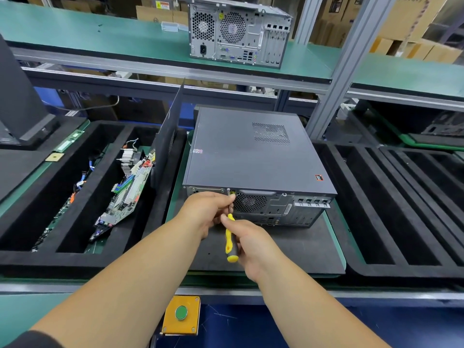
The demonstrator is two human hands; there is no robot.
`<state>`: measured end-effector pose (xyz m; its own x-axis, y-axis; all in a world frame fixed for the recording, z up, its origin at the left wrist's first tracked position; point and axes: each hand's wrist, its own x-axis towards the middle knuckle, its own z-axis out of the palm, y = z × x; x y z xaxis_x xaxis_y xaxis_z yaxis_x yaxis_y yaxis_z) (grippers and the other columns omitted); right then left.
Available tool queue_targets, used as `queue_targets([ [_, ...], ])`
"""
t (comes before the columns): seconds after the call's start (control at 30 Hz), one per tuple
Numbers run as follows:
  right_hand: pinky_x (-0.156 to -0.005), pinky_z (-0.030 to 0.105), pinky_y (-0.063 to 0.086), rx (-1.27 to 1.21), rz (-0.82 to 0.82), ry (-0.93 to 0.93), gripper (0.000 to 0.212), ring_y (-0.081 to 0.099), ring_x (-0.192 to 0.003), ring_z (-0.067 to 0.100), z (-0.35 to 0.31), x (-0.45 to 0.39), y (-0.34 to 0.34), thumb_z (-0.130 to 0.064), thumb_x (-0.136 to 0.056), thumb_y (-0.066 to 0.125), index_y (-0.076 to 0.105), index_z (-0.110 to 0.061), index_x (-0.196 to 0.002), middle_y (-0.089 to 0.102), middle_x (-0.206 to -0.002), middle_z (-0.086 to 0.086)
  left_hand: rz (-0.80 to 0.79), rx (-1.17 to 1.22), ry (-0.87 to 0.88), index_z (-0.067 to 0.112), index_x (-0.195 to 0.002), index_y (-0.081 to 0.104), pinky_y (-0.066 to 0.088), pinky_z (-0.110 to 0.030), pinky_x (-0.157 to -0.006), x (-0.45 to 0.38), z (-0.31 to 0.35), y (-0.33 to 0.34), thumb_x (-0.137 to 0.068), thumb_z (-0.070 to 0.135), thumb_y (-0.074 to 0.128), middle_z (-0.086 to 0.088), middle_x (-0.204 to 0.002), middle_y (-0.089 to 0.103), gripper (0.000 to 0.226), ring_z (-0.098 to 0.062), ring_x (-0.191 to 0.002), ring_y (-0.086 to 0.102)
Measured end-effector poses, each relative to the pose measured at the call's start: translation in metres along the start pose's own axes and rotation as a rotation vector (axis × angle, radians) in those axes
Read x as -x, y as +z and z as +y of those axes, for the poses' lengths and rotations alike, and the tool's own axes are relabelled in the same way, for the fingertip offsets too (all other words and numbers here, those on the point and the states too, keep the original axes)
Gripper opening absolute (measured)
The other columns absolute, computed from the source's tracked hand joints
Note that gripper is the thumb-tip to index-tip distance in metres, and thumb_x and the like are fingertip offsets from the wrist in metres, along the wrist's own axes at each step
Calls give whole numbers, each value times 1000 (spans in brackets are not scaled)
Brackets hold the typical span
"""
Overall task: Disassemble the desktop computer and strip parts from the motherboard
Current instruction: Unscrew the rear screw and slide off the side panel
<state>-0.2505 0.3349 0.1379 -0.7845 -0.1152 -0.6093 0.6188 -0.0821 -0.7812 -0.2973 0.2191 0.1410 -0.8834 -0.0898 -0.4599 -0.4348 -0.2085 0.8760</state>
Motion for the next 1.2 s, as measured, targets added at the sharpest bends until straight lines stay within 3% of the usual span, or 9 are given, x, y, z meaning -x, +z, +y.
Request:
queue_targets([
  [0.2, -61, 30, 51, -134, -133, 14, 32, 66, -71, 18, -4, 3, -4, -23, -103, 45, 66, -1, -114, 71, -87, 8, 21, -57, 35, 1, -82, 71, 49, -20, -54, 2, 1, -1, -88, 14, 68, -5, -65, 66, 15, -11, -54, 53],
  [0.4, -53, 23, 47, 41, -88, -18, 21, 62, -58, 10, -5, 2, -2, -28, -97, 60, 70, -10, -102, 73, -75, 3, -17, -29, 16, 3, -90, 71, 47, -21, -47, 3, 2, -2, -94, 12, 59, -4, -68, 69, 15, -11, -56, 58],
  [0.53, -65, 29, 49, 57, -84, -46, 23, 63, -70, 13, 1, -2, 2, -31, -91, 70, 68, -13, -104, 71, -73, 0, 8, -43, 3, 4, -92, 69, 53, -28, -64, 1, 3, -1, -91, 18, 65, -2, -70, 68, 15, -11, -62, 63],
  [0.67, -81, 40, 52, 83, -66, -64, 34, 59, -88, 23, 1, -3, 1, -37, -83, 77, 66, -13, -105, 65, -89, 5, 8, -129, 40, 5, -85, 69, 49, -23, -53, -1, 2, -2, -83, 24, 75, -2, -63, 63, 20, -12, -55, 54],
  [0.77, -72, 36, 52, 44, -86, -43, 31, 60, -79, 20, 0, -4, -2, -37, -86, 74, 68, -12, -103, 65, -85, 5, 7, -93, 56, 4, -80, 68, 47, -23, -50, 0, 1, -1, -84, 17, 73, -4, -60, 64, 15, -14, -55, 55],
  [0.87, -60, 31, 51, -106, -170, -23, 25, 65, -70, 18, -5, 0, -3, -29, -99, 56, 67, -7, -105, 70, -82, 7, 8, -37, 34, 4, -81, 69, 48, -27, -57, 0, 2, 1, -88, 13, 69, -7, -66, 67, 11, -21, -68, 57],
  [0.97, -66, 34, 51, -71, -189, -35, 32, 67, -76, 20, -8, 3, -6, -23, -103, 43, 67, -3, -111, 72, -89, 9, -2, -30, 30, 2, -87, 70, 46, -22, -54, 2, 3, 1, -92, 11, 63, -6, -67, 67, 12, -18, -67, 55],
  [1.1, -68, 30, 50, 53, -147, -41, 26, 62, -71, 17, -9, 4, -5, -28, -101, 52, 70, -8, -104, 73, -82, 7, -14, -52, -11, 5, -90, 69, 39, -19, -42, 5, 7, 3, -96, 12, 55, -5, -69, 65, 17, -13, -62, 55],
  [1.2, -68, 30, 51, 71, -121, -37, 21, 62, -66, 14, -6, 0, -2, -31, -97, 61, 70, -11, -101, 73, -79, 5, -16, -55, -52, 6, -90, 68, 41, -25, -52, 5, 9, 3, -97, 18, 55, -3, -71, 66, 19, -14, -65, 59],
])
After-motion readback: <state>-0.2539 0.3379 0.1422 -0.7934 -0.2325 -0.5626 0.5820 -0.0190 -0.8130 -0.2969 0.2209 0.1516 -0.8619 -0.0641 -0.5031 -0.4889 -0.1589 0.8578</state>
